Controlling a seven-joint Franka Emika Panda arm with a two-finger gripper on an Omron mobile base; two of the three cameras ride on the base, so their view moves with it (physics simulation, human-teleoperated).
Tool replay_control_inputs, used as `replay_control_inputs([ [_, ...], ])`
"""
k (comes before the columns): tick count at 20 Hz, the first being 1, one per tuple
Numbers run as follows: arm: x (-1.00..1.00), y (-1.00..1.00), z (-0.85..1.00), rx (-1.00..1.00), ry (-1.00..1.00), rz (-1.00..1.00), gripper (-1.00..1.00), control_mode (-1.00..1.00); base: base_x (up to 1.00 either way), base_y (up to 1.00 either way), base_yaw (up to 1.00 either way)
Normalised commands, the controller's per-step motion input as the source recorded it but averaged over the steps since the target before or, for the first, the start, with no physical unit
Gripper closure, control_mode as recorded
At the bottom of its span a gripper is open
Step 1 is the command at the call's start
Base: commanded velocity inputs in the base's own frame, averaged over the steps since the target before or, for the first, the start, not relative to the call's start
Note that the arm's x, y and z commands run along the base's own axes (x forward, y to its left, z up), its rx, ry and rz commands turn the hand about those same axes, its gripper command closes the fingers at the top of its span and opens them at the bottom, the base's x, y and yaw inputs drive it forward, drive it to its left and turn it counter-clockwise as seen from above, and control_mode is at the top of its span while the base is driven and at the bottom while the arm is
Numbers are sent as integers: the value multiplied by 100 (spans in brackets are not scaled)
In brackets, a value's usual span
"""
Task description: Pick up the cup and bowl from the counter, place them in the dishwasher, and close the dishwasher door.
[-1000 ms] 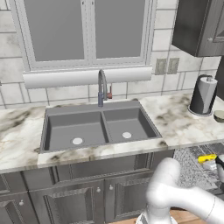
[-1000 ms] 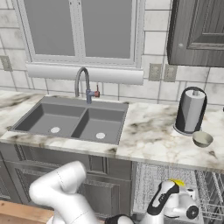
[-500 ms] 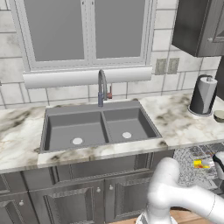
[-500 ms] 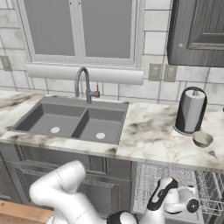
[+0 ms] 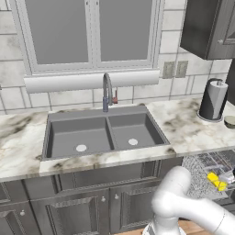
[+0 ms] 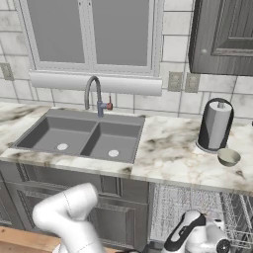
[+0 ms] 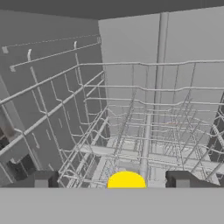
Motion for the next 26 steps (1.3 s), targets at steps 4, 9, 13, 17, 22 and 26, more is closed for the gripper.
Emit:
replay_control_inputs([
  [4, -59, -3, -15, 0, -8, 7, -100, -100, 0, 0, 0],
  [9, -7, 0, 86, -1, -5, 0, -100, -100, 0, 0, 0],
  [13, 0, 0, 80, -1, 0, 0, -100, -100, 0, 0, 0],
  [17, -12, 0, 29, -5, 0, 0, -100, -100, 0, 0, 0],
  [22, -22, 0, 25, -9, 0, 0, -100, -100, 0, 0, 0],
  [26, -14, 0, 29, -15, 0, 0, -100, -100, 0, 0, 0],
])
